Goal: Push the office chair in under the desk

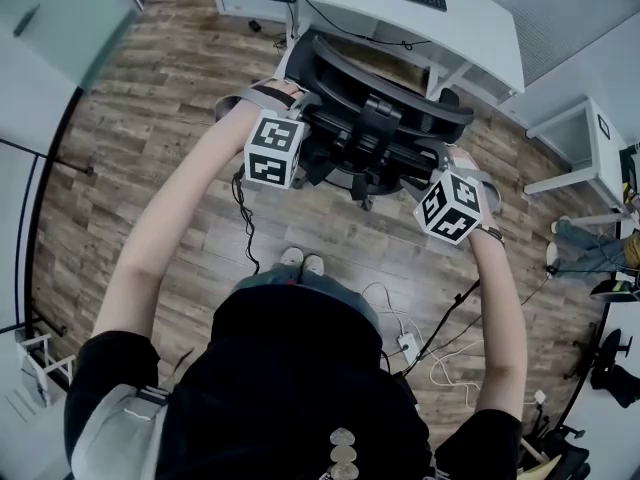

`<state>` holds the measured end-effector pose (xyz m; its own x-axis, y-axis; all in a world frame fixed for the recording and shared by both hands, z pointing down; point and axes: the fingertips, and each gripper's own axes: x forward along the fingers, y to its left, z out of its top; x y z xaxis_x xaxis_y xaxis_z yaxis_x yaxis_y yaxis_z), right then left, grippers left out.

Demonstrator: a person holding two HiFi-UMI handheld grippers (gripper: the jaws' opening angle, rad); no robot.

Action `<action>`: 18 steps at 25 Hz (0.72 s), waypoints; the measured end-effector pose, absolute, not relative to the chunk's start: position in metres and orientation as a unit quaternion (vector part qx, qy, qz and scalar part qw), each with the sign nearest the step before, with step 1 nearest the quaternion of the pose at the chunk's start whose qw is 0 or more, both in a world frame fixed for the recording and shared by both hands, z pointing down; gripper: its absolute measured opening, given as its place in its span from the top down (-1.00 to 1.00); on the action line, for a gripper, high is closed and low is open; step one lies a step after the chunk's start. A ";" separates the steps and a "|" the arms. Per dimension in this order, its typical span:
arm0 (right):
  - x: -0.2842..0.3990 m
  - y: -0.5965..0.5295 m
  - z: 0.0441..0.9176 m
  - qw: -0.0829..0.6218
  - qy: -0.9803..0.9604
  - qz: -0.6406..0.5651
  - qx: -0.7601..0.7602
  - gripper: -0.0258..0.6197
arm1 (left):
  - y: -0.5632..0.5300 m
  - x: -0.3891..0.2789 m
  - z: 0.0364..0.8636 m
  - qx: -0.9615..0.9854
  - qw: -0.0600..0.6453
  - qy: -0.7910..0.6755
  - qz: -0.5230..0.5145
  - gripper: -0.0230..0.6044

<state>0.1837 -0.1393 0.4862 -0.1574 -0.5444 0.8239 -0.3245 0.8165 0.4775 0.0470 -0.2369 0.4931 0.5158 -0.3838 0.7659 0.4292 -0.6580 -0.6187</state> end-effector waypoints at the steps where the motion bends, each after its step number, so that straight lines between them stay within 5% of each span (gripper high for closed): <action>1: 0.184 -0.140 0.489 0.589 -0.751 -0.094 0.285 0.01 | -0.238 0.048 0.493 -0.764 0.416 -0.013 -0.492 0.35; 11: 0.188 -0.148 0.490 0.613 -0.727 -0.091 0.296 0.45 | -0.240 0.050 0.492 -0.748 0.430 -0.007 -0.505 0.41; 18: 0.188 -0.149 0.493 0.630 -0.714 -0.092 0.291 0.46 | -0.241 0.050 0.494 -0.740 0.433 -0.006 -0.515 0.42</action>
